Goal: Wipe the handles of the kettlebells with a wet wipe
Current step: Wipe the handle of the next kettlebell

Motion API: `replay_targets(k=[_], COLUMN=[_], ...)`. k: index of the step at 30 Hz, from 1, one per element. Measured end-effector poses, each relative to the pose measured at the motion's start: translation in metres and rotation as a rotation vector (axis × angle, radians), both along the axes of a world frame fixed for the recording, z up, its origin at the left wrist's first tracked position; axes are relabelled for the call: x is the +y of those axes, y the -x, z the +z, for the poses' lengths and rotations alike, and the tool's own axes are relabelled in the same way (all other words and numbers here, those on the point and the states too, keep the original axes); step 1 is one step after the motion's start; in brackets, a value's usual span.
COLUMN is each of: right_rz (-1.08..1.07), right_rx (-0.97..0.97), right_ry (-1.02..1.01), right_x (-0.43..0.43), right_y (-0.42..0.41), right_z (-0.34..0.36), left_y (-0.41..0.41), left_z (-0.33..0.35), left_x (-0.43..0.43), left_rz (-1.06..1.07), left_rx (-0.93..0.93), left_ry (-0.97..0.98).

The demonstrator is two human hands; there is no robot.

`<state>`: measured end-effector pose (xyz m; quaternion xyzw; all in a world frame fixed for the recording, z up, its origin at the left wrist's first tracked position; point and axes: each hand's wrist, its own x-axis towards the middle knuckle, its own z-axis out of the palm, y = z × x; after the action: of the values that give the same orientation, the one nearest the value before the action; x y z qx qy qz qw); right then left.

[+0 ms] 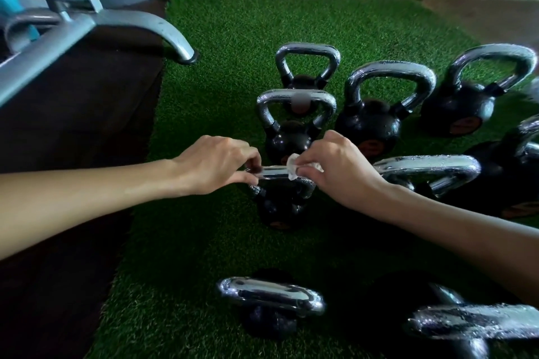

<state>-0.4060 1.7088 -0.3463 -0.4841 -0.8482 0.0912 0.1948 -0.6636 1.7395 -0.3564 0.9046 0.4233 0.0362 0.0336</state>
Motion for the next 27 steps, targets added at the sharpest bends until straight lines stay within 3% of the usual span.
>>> replay_targets(k=[9,16,27], right_rz=[-0.191,-0.479,-0.721], right_rx=[0.16,0.402,0.758], right_ry=[0.105,0.468,0.683], right_x=[-0.001,-0.006,-0.005], right_y=[0.012,-0.004,0.023], right_z=[-0.012,-0.04,-0.056], left_y=[0.027,0.02,0.03], left_z=[-0.012,-0.017,-0.015], left_x=[-0.002,-0.002,0.002], left_rz=[0.06,0.088,0.149], left_rx=[-0.078,-0.09,-0.052], left_ry=[0.097,0.09,0.114])
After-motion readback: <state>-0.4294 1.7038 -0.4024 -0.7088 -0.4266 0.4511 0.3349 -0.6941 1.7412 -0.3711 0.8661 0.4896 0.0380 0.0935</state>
